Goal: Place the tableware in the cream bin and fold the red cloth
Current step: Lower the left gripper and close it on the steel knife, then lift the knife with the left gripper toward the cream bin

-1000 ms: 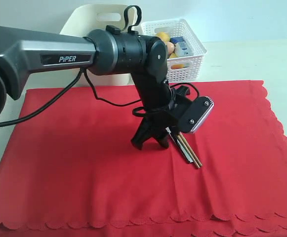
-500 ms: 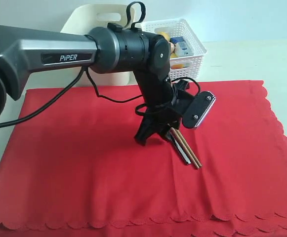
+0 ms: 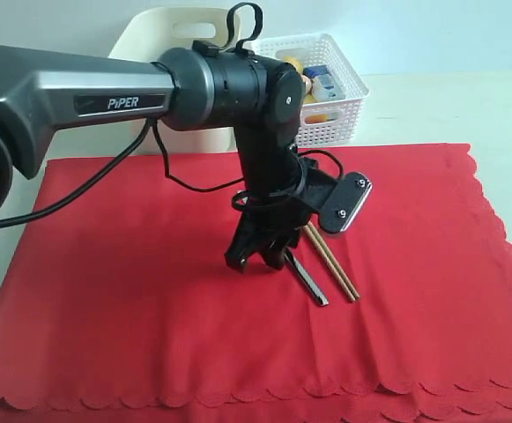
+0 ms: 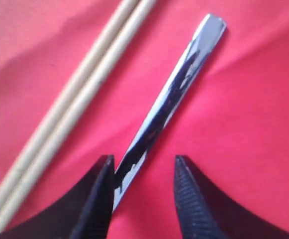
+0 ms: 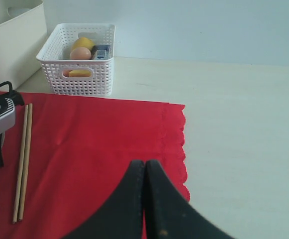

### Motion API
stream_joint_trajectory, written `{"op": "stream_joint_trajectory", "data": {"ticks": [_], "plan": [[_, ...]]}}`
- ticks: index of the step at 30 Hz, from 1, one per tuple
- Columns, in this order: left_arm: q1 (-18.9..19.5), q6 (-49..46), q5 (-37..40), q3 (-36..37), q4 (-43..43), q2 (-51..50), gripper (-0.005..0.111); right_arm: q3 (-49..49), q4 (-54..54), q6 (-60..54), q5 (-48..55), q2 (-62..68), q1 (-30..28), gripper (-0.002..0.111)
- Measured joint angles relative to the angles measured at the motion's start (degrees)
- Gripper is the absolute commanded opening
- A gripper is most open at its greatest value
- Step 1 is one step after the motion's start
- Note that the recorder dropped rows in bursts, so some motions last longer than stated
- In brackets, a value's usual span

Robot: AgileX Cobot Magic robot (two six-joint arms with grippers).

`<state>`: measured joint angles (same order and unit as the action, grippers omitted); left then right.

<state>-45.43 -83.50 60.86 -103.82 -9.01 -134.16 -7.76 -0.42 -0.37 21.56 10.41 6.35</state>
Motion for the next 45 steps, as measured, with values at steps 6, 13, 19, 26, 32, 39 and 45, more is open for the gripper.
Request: {"op": "stream_joint_trajectory", "data": {"ticks": [6, 13, 19, 26, 32, 39, 45], "plan": [[0.0, 4.1, 5.7, 0.0, 1.7, 0.6, 0.033, 0.0, 0.0, 0.0, 0.0, 0.0, 0.0, 0.000], [-0.1, 5.0, 7.5, 1.8, 2.4, 1.2, 0.026, 0.0, 0.0, 0.0, 0.0, 0.0, 0.0, 0.000], [-0.7, 5.0, 5.8, 3.8, 2.5, 1.6, 0.026, 0.0, 0.0, 0.0, 0.0, 0.0, 0.0, 0.000], [-1.5, 5.0, 1.5, 4.2, 3.7, 5.5, 0.026, 0.0, 0.0, 0.0, 0.0, 0.0, 0.0, 0.000], [-1.5, 3.1, -0.2, 4.2, 4.5, 5.5, 0.046, 0.0, 0.0, 0.0, 0.0, 0.0, 0.0, 0.000], [-1.5, 0.9, -4.2, 4.2, 4.5, 1.8, 0.031, 0.0, 0.0, 0.0, 0.0, 0.0, 0.0, 0.000], [-1.5, 1.6, -2.6, 4.2, 4.3, 1.8, 0.000, 0.0, 0.0, 0.0, 0.0, 0.0, 0.0, 0.000]]}}
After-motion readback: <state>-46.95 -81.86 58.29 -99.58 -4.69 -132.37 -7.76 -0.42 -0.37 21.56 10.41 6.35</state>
